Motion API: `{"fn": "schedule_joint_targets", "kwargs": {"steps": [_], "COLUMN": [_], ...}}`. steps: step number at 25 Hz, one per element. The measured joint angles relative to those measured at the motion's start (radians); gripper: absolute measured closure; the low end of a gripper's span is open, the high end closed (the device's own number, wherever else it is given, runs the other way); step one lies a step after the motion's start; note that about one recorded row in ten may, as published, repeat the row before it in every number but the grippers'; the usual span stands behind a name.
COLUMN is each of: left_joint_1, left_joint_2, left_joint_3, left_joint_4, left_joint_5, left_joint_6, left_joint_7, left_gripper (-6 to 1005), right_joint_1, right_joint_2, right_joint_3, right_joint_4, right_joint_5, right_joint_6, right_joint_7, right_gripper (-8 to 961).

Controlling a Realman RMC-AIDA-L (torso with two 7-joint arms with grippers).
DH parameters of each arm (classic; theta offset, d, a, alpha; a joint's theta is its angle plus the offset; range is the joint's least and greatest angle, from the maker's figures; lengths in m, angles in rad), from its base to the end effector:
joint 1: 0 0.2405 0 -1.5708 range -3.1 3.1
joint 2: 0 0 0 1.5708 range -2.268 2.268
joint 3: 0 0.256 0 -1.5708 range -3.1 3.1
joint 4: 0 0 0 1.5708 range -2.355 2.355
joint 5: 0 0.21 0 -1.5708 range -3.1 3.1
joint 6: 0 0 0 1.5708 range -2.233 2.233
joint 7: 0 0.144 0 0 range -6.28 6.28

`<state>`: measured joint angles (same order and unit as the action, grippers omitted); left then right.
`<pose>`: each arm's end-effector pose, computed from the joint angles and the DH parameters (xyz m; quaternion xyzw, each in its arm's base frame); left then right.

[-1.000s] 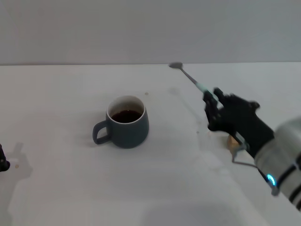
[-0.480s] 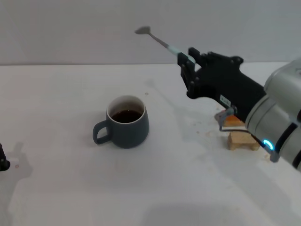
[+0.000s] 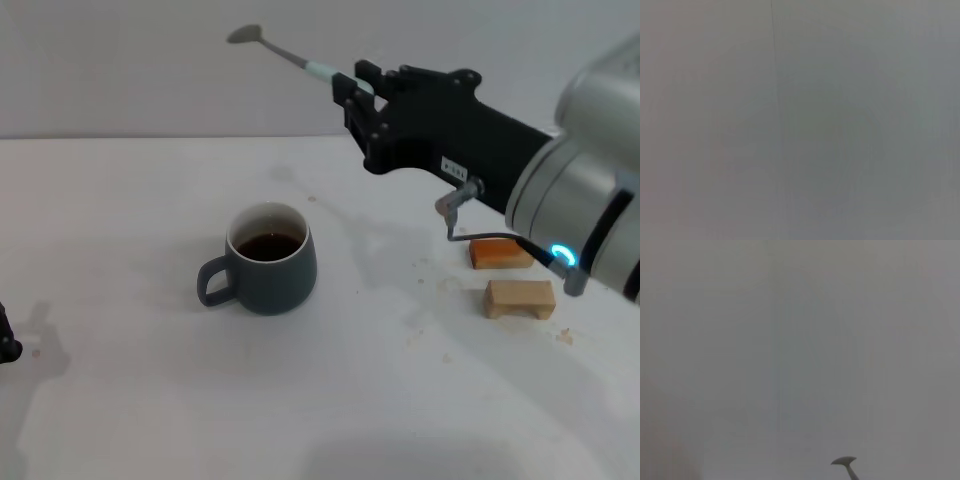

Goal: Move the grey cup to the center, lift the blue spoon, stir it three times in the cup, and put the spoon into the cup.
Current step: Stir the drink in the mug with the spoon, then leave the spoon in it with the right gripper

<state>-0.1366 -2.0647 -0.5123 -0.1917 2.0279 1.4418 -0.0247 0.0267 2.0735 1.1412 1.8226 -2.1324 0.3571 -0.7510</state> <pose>-0.3726 0.2161 -0.0071 -0.6691 -0.2115 -0.2681 0.6601 0.0769 0.2942 -0.0122 -0.8658 0.1717 0.2961 0.3650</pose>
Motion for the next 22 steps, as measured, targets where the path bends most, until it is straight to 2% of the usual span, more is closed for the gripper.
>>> {"fn": "schedule_joint_targets", "kwargs": {"steps": [5,8,9,10,14,16,18,19,22], "left_joint_1": [0.001,0.001,0.0,0.0,-0.001,-0.001,-0.001,-0.001,0.0], "left_joint_2": [0.0,0.0,0.001,0.001,0.003,0.003,0.003,0.003,0.003], "left_joint_3": [0.0,0.0,0.0,0.0,0.0,0.0,0.0,0.0,0.0], "left_joint_4": [0.0,0.0,0.0,0.0,0.0,0.0,0.0,0.0,0.0], "left_joint_5": [0.0,0.0,0.0,0.0,0.0,0.0,0.0,0.0,0.0], "left_joint_6": [0.002,0.003,0.008,0.009,0.01,0.012,0.012,0.014,0.02], "left_joint_7": [0.0,0.0,0.0,0.0,0.0,0.0,0.0,0.0,0.0], "left_gripper": [1000,1000,1000,1000,1000,1000,1000,1000,1000], "right_joint_1": [0.034,0.073,0.101,0.101,0.15,0.16,0.193,0.235,0.272], "right_joint_2": [-0.001,-0.001,-0.001,-0.001,-0.001,-0.001,-0.001,-0.001,0.0], "right_joint_3": [0.037,0.076,0.106,0.106,0.179,0.192,0.23,0.264,0.276], "right_joint_4": [0.044,0.08,0.105,0.105,0.177,0.191,0.209,0.209,0.206], "right_joint_5": [-0.095,-0.16,-0.19,-0.19,-0.229,-0.236,-0.25,-0.253,-0.269], "right_joint_6": [0.117,0.251,0.342,0.342,0.549,0.577,0.652,0.718,0.776], "right_joint_7": [0.149,0.242,0.294,0.294,0.364,0.378,0.41,0.435,0.461], "right_gripper": [785,784,783,783,780,779,778,778,776]}}
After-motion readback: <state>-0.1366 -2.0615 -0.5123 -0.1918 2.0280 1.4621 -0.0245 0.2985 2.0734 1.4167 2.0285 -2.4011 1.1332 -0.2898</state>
